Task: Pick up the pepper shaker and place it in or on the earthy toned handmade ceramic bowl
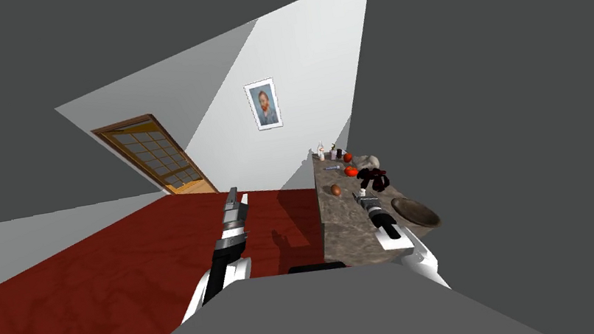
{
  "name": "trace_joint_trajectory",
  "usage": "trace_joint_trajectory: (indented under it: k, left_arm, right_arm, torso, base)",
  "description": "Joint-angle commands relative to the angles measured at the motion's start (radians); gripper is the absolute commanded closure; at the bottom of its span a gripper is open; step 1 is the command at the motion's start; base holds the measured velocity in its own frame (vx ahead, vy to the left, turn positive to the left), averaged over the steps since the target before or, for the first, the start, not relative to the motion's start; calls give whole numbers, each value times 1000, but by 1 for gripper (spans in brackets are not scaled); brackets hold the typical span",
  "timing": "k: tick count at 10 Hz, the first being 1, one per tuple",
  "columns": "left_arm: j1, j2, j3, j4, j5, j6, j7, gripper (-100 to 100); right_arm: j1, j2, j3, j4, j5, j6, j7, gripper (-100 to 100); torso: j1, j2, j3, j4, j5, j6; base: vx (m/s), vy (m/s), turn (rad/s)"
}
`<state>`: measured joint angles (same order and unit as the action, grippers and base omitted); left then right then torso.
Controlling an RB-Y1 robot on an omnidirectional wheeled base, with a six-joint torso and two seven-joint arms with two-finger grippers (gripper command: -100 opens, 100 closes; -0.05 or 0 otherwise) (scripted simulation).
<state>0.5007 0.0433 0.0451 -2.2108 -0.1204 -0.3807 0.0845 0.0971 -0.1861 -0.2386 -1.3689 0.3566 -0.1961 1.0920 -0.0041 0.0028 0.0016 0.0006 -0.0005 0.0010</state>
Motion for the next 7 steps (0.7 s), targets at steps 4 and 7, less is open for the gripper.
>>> trace_joint_trajectory:
  k: [4, 7]
  left_arm:
    - [0, 0, 0, 0, 0, 0, 0, 0]
    - [0, 0, 0, 0, 0, 0, 0, 0]
  right_arm:
    - [-20, 10, 3, 10, -70, 21, 79, -100]
    - [-21, 11, 4, 10, -72, 22, 83, 100]
  torso:
    - [0, 0, 0, 0, 0, 0]
    - [2, -1, -1, -1, 1, 0]
  base:
    - [-22, -28, 48]
    - [0, 0, 0]
